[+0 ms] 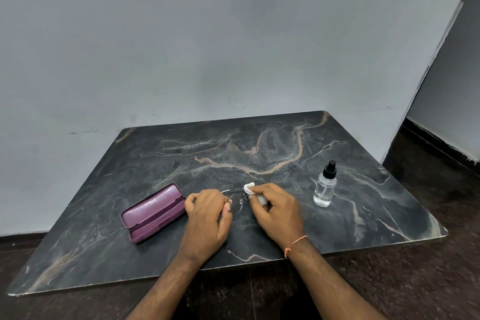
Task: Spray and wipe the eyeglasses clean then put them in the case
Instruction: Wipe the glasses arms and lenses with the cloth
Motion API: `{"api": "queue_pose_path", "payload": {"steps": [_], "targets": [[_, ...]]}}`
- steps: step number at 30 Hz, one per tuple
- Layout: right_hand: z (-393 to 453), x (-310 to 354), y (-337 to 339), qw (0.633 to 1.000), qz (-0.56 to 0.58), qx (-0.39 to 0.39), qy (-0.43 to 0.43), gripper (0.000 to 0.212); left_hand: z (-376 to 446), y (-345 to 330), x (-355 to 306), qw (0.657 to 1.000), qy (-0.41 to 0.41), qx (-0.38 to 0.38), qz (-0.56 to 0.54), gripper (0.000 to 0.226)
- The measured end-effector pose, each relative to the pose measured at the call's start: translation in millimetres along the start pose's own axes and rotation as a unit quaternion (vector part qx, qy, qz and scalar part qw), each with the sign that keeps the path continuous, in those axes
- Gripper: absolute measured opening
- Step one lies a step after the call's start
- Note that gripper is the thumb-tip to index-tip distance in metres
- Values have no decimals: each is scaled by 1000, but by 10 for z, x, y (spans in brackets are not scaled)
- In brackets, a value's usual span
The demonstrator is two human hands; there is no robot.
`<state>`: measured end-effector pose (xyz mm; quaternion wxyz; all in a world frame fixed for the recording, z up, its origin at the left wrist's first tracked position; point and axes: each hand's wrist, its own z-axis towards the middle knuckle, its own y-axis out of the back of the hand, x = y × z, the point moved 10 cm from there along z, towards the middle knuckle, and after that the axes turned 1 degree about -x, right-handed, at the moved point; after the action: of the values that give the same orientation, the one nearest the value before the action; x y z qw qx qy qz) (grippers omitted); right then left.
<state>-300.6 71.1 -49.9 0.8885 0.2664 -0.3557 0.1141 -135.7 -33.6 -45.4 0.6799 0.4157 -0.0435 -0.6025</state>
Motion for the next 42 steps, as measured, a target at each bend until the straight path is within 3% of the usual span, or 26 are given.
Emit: {"api": "queue_pose_path", "payload": {"steps": [6, 13, 19, 26, 32, 38, 42], "targets": [[35, -239, 99, 994, -42, -43, -95, 11, 4, 47, -25, 1000, 0, -15, -7, 22], [-23, 39, -20, 1000, -15, 6, 9, 13, 13, 75, 35, 1000, 16, -24, -8, 22], [34, -299, 62, 991, -44, -31, -125, 10, 5, 75, 28, 999, 13, -29, -7, 25], [-26, -18, -81, 999, -25, 34, -21, 16, 23, 83, 55, 999, 18, -36, -5, 23], [6, -338, 24, 987, -58, -2, -153, 11, -5, 67, 66, 999, 22, -31, -10, 23], [-8, -111, -96, 997, -19, 41, -59, 11, 14, 77, 71, 999, 22, -35, -10, 22], [22, -305, -10, 991, -29, 6, -130, 10, 3, 60, 61, 999, 21, -29, -12, 21]]}}
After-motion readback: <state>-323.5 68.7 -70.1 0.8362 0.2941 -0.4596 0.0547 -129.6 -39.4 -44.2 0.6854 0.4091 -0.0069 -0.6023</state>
